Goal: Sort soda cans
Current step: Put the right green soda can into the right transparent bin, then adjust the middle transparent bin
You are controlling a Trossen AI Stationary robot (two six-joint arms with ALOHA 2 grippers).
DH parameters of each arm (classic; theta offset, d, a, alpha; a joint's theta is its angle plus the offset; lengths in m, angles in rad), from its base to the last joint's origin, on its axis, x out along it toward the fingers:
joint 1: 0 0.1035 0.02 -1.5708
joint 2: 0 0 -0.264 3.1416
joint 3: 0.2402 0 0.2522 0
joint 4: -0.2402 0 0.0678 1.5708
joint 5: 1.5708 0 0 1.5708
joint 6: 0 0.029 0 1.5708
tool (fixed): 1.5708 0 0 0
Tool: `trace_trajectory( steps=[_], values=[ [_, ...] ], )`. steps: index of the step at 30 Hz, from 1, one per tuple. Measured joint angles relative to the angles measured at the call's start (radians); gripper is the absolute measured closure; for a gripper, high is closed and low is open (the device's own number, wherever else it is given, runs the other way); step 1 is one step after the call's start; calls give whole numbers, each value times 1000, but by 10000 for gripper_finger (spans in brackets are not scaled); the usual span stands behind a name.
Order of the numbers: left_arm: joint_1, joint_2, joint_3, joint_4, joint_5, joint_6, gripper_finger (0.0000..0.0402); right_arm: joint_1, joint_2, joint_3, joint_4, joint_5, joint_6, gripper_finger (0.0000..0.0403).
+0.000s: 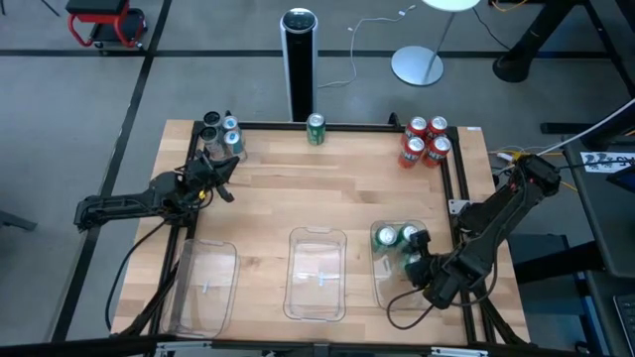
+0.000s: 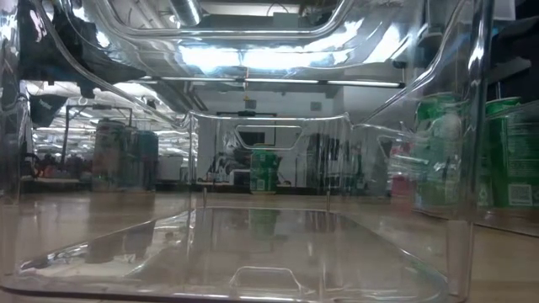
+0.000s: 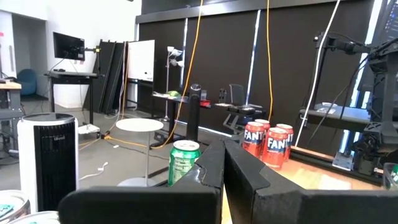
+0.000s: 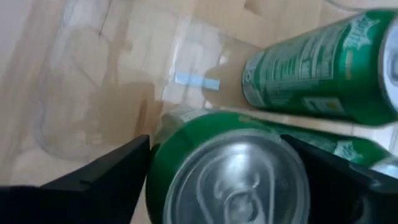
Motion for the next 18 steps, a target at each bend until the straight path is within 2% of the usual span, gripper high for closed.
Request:
trace_trajectory(
  steps=[3,6,11,18],
  values=[
    [0,0,0,0,0,-6,402,0,0,42,-58,-5,0,78],
    [0,0,0,0,0,-5,402,0,0,91,-125,-3,0,80],
    [0,0,0,0,0,-5,402,0,0,175,-227,39,-7,47],
    [0,0,0,0,0,-3,402,0,-2,184,-249,48,1,24]
  ],
)
